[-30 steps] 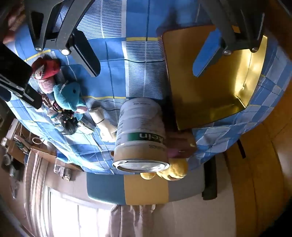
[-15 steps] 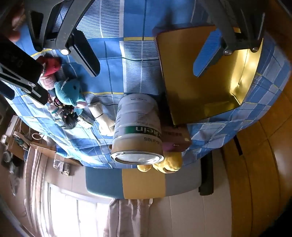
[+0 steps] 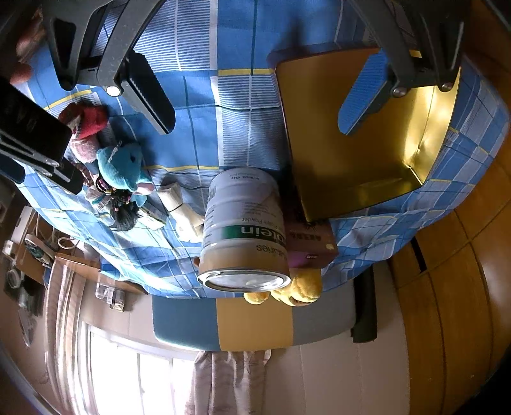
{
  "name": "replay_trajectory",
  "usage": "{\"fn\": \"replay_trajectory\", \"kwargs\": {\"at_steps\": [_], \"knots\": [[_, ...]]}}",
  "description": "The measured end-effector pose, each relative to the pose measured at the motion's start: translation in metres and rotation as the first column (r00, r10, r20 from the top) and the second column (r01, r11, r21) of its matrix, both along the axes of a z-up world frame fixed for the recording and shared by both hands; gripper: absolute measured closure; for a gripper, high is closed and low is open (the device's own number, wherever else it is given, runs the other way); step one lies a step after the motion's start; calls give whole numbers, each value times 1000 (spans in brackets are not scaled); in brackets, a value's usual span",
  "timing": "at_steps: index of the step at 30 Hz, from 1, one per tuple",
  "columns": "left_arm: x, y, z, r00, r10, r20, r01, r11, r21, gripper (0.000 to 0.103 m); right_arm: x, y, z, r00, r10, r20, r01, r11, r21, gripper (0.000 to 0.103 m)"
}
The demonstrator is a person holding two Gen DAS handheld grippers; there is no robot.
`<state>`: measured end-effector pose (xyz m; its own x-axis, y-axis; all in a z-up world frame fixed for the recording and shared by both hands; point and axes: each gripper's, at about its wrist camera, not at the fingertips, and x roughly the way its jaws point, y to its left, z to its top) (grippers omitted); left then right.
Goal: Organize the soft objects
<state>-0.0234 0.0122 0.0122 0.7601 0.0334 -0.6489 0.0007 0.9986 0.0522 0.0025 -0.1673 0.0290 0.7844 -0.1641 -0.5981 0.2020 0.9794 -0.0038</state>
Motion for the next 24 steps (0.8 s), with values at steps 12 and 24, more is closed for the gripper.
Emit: {"fn": "replay_trajectory", "kwargs": {"at_steps": [12, 24], "knots": [[-1, -4, -2, 1000, -21, -9, 21, 1000, 6, 0, 1, -9, 5, 1000, -22, 9, 22, 1000, -6, 1], [1, -9, -6, 998, -64, -24, 64, 998, 1, 0, 5, -42, 14, 996, -87, 30, 87, 996, 16, 1]]}}
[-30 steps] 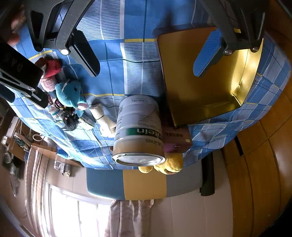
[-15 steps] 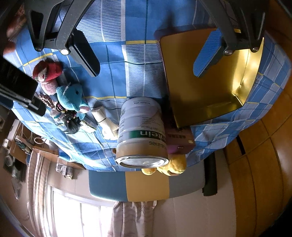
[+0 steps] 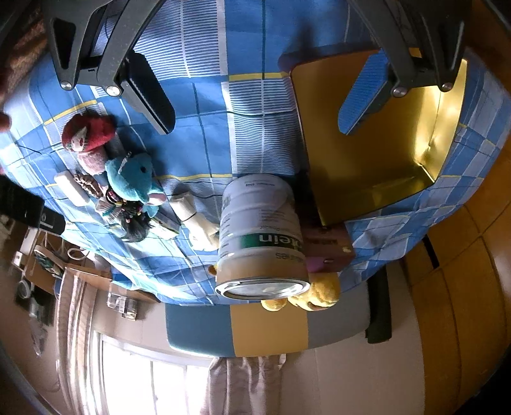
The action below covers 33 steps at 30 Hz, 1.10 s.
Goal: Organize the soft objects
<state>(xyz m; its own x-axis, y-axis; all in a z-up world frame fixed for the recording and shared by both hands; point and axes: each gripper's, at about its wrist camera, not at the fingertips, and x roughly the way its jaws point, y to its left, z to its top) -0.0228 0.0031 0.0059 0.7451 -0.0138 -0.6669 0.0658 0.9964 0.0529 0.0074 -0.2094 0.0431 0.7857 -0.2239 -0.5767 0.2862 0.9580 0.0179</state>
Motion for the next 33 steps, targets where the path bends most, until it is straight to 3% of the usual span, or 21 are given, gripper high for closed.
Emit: {"fn": "replay_trajectory", "kwargs": {"at_steps": [9, 22, 33], "knots": [[0, -6, -2, 999, -46, 2, 46, 999, -1, 0, 1, -30, 4, 998, -64, 19, 63, 997, 42, 1], [4, -16, -8, 996, -89, -31, 89, 996, -9, 0, 15, -82, -4, 988, -137, 73, 122, 975, 183, 1], [16, -30, -15, 985, -161, -67, 162, 987, -1, 0, 24, -104, -26, 985, -166, 43, 148, 952, 269, 1]]}}
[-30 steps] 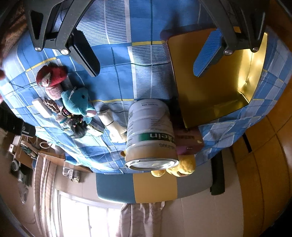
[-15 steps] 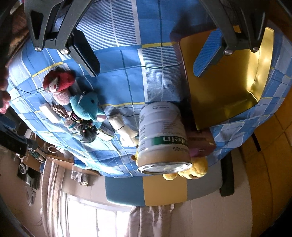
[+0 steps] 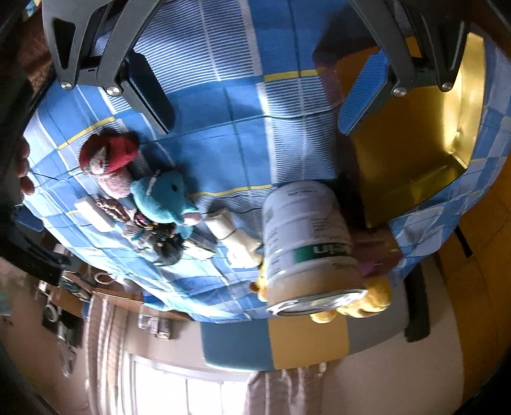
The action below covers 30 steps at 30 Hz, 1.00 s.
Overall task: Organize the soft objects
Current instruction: 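Move the left tool to the light-blue plush and close on it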
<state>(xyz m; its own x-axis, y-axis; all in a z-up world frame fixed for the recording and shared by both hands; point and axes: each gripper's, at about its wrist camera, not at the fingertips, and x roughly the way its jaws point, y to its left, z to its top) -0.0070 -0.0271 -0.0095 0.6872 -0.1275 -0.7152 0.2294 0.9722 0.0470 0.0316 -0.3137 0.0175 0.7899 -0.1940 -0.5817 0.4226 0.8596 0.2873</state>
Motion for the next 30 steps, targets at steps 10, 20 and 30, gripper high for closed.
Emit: {"fn": "replay_trajectory", "kwargs": {"at_steps": [10, 20, 30], "knots": [[47, -46, -18, 969, -198, -147, 190, 980, -65, 9, -1, -10, -6, 1000, -3, 3, 3, 996, 86, 1], [97, -85, -21, 950, -234, -208, 195, 962, -191, 23, 2, -12, -10, 1000, 25, 6, -26, 990, 138, 1], [140, -127, -58, 924, -221, -312, 187, 973, -137, 38, 6, -14, -16, 999, 38, -12, -35, 984, 173, 1]]}}
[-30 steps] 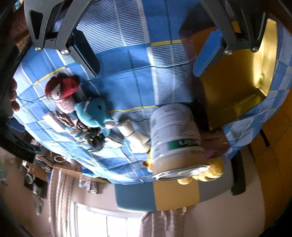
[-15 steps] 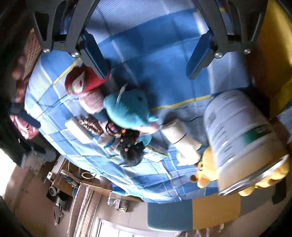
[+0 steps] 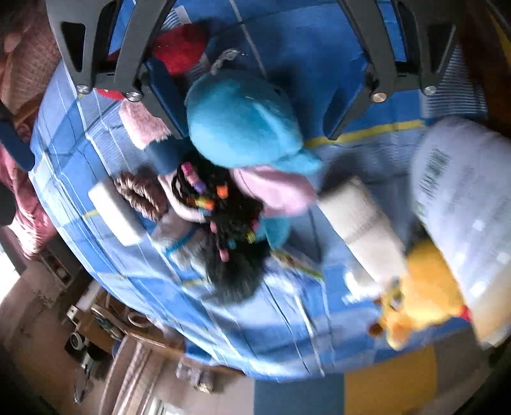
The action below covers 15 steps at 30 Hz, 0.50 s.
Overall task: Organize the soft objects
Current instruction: 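Move the left tool to the light-blue plush and close on it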
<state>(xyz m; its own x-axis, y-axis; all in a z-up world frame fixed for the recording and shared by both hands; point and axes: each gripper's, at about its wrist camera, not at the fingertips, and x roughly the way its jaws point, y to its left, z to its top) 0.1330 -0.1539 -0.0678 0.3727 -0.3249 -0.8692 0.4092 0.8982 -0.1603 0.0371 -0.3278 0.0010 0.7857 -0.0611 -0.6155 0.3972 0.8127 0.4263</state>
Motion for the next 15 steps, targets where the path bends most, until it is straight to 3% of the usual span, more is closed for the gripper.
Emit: {"fn": "replay_trajectory", "kwargs": {"at_steps": [1, 8, 15], "knots": [[-1, 3, -3, 1000, -18, -22, 17, 999, -33, 47, 0, 0, 0, 1000, -2, -2, 2, 1000, 1, 1], [-38, 40, 11, 997, -55, 53, 61, 991, -115, 49, 1, -3, -2, 1000, -6, -10, 6, 1000, 9, 1], [-92, 79, 8, 995, -61, 80, 67, 995, -68, 49, 7, 0, -9, 998, 23, -51, -22, 999, 30, 9]]}}
